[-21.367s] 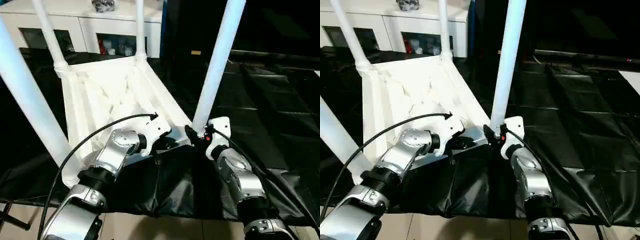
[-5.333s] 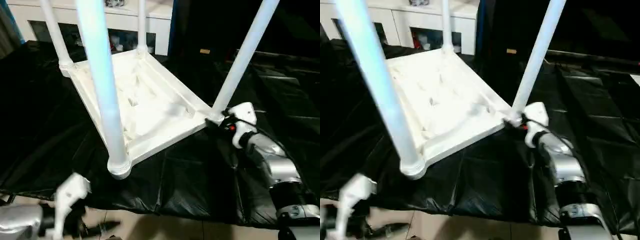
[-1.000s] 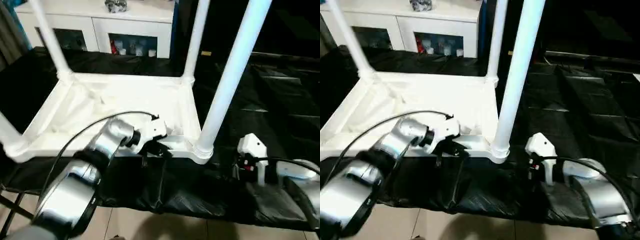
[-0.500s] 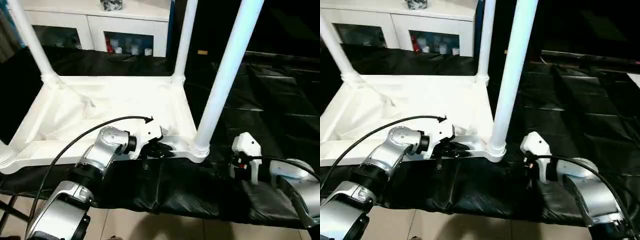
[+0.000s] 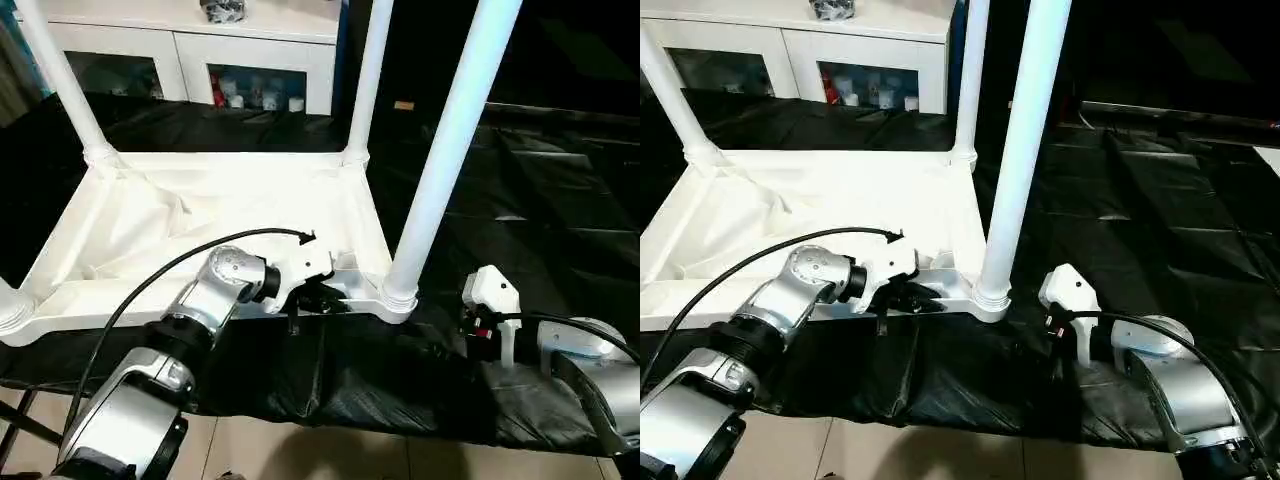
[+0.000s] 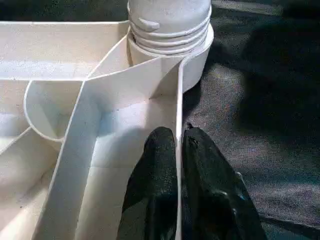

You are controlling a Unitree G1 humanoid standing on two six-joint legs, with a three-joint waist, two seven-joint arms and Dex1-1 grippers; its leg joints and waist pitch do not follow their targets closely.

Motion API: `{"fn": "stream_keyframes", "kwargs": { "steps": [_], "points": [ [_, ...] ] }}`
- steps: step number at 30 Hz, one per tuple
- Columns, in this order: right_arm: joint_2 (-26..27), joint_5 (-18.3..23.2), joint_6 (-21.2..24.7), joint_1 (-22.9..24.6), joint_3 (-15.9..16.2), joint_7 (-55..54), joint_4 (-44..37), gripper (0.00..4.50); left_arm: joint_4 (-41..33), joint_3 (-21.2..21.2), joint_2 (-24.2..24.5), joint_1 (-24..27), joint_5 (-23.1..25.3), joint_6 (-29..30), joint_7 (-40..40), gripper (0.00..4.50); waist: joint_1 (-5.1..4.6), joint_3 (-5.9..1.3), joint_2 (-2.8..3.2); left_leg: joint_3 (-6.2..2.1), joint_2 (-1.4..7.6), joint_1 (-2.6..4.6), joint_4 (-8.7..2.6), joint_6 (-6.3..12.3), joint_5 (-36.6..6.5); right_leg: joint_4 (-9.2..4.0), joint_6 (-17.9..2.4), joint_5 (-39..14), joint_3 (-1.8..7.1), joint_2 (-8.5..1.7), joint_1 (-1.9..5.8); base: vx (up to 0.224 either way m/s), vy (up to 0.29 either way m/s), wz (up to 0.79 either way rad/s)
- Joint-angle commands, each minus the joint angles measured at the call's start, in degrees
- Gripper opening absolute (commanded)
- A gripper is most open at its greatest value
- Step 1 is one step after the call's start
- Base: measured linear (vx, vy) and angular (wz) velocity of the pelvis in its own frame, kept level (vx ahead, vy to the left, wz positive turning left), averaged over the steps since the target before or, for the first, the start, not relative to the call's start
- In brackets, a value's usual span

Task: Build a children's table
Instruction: Rotate leg to tighten

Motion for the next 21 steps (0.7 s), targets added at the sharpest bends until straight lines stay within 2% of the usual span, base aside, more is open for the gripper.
{"fn": "stream_keyframes", "kwargs": {
  "steps": [1,2,3,5,6,7,9,11,13,14,16,18,19,21],
  "points": [
    [-0.34,0.2,-0.79,-0.72,-0.62,-0.33,-0.17,4.5,0.41,-0.82,0.96,0.77,0.78,1.19,-1.31,0.13,0.49,-2.93,-0.72,0.1,0.41,-0.23,-4.04,2.04,-15.9,-5.22,-10.29,-18.03,1.61,-2.67,2.55,0.0,0.0,0.0],
    [-0.15,0.07,-1.2,-1.09,-0.84,-0.63,0.26,4.5,0.4,-0.95,1.13,0.88,0.82,1.15,-1.6,0.13,0.53,-2.97,-0.63,0.07,0.41,-0.24,-4.02,2.09,-15.53,-5.12,-10.49,-17.43,1.62,-2.71,2.57,0.0,0.0,0.0],
    [0.47,0.02,-1.45,-2.03,-1.43,-1.62,1.23,4.5,0.02,-1.25,1.62,1.26,0.88,1.14,-2.27,0.04,0.33,-3.08,-0.9,0.18,0.3,-0.44,-3.91,2.29,-14.32,-4.96,-10.71,-15.73,1.61,-2.66,2.72,0.0,0.0,0.0],
    [1.1,-0.16,-1.56,-3.17,-1.88,-2.69,2.35,4.5,-0.7,-1.55,2.25,1.82,0.93,1.0,-3.04,0.04,0.21,-3.16,-0.61,0.28,0.36,-0.27,-3.76,2.39,-13.17,-4.8,-11.52,-14.16,1.62,-2.67,2.58,0.0,0.0,0.0],
    [1.18,-0.99,-1.81,-3.79,-1.26,-2.93,3.03,4.5,-1.44,-1.43,2.55,2.29,0.58,0.64,-3.53,0.04,0.19,-3.19,-0.61,0.26,0.35,-0.32,-3.74,2.42,-12.69,-4.65,-11.82,-13.26,1.64,-2.68,2.67,0.0,0.0,0.0],
    [1.36,-2.04,-2.46,-4.36,-0.61,-3.45,3.73,4.5,-2.13,-1.29,2.77,2.68,0.27,0.19,-3.8,0.04,0.09,-3.21,-0.87,0.3,0.31,-0.46,-3.76,2.53,-12.26,-4.56,-11.96,-12.56,1.61,-2.6,2.8,0.0,0.0,0.0],
    [2.11,-3.94,-3.44,-5.62,0.23,-5.44,5.38,4.5,-3.28,-1.07,3.08,3.26,-0.42,-0.17,-4.22,0.04,0.08,-3.18,-0.64,0.38,0.28,-0.37,-3.75,2.35,-11.44,-4.39,-12.3,-11.74,1.59,-2.59,2.69,0.0,0.0,0.0],
    [2.59,-4.72,-3.3,-6.36,0.55,-6.53,6.33,4.5,-3.94,-0.9,3.18,3.54,-0.82,0.1,-4.58,0.04,0.25,-3.16,-0.58,0.49,0.32,-0.16,-3.68,2.42,-11.56,-4.4,-12.49,-11.32,1.69,-2.6,2.68,0.0,0.0,0.0],
    [3.87,-4.42,-3.39,-7.81,1.7,-5.65,8.11,4.5,-5.62,-0.59,3.46,4.29,-1.37,0.99,-5.17,0.04,0.04,-3.19,-0.81,0.37,0.32,-0.49,-3.81,2.48,-11.5,-4.15,-12.57,-11.34,1.56,-2.66,2.93,0.0,0.0,0.0],
    [4.37,-4.44,-3.93,-8.46,2.58,-4.72,9.07,4.5,-6.22,-0.52,3.6,4.59,-1.47,1.24,-5.26,0.04,-0.07,-3.2,-0.94,0.47,0.39,-0.28,-3.74,2.57,-11.84,-4.35,-12.52,-11.92,1.58,-2.65,2.74,0.0,0.0,0.0],
    [4.43,-4.94,-4.74,-8.91,3.52,-3.88,10.0,4.5,-6.4,-0.49,3.66,4.67,-1.42,1.27,-5.16,0.04,0.07,-3.16,-0.74,0.52,0.38,-0.22,-3.72,2.6,-11.75,-4.36,-12.55,-11.83,1.67,-2.62,2.71,0.0,0.0,0.0],
    [4.61,-5.22,-5.28,-9.27,3.97,-3.6,10.72,4.22,-6.57,-0.46,3.71,4.72,-1.4,1.37,-5.16,0.0,0.18,-3.21,-0.82,0.53,0.41,-0.24,-3.69,2.64,-11.14,-4.19,-12.64,-10.74,1.69,-2.66,2.77,0.0,0.0,0.0],
    [5.1,-5.66,-6.02,-10.03,4.51,-3.34,12.11,4.22,-6.92,-0.5,3.84,4.83,-1.39,1.4,-5.15,0.0,0.13,-3.19,-0.97,0.54,0.39,-0.28,-3.68,2.7,-11.11,-4.17,-12.67,-10.62,1.68,-2.63,2.8,0.0,0.0,0.0],
    [5.72,-6.68,-7.25,-11.13,5.22,-3.39,14.09,3.97,-7.18,-0.56,4.02,4.85,-1.38,1.5,-5.11,0.0,0.08,-3.25,-0.88,0.53,0.4,-0.24,-3.66,2.69,-10.79,-4.06,-12.91,-10.27,1.66,-2.66,2.78,0.0,0.0,0.0]
  ]
}}
